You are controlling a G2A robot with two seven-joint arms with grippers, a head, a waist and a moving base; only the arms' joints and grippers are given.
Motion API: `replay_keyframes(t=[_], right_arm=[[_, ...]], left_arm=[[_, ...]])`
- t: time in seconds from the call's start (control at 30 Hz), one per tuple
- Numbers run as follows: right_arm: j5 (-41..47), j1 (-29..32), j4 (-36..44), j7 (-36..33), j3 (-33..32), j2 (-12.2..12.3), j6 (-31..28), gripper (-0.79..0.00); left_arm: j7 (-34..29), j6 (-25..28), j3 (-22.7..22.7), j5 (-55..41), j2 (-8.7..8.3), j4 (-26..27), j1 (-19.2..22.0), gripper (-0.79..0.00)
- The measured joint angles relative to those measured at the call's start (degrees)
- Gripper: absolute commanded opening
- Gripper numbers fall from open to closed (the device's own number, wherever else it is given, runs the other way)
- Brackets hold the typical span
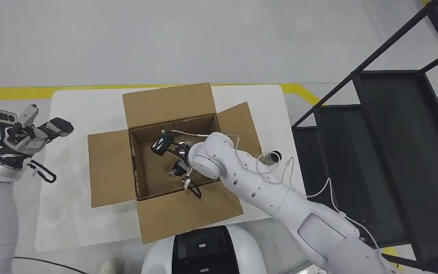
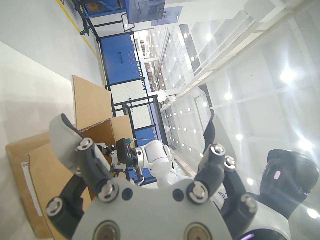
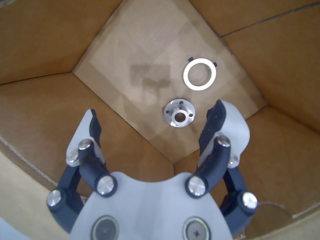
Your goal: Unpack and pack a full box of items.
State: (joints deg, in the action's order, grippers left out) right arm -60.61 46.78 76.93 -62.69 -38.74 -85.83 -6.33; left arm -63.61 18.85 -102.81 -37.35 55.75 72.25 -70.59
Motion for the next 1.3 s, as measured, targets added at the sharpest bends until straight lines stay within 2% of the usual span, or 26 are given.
replay_keyframes(t=[0.73, 0.93, 1.17, 1.2, 1.3], right_arm=[[0.0, 0.0, 0.0, 0.0, 0.0, 0.0, 0.0, 0.000], [5.5, 2.0, -0.6, 5.1, -3.8, 0.0, 3.0, 0.000], [9.0, 0.7, -6.5, 8.5, -5.9, -0.6, 7.3, 0.000], [9.1, 0.2, -7.8, 8.9, -5.8, -0.8, 8.0, -0.009], [10.0, -1.2, -11.5, 9.8, -5.3, -1.5, 9.5, -0.188]], left_arm=[[0.0, 0.0, 0.0, 0.0, 0.00, 0.0, 0.0, 0.000], [0.0, 0.0, 0.0, 0.0, 0.00, 0.0, 0.0, 0.000], [0.0, 0.0, 0.0, 0.0, 0.00, 0.0, 0.0, 0.000], [0.0, 0.0, 0.0, 0.0, 0.00, 0.0, 0.0, 0.000], [0.0, 0.0, 0.0, 0.0, 0.00, 0.0, 0.0, 0.000]])
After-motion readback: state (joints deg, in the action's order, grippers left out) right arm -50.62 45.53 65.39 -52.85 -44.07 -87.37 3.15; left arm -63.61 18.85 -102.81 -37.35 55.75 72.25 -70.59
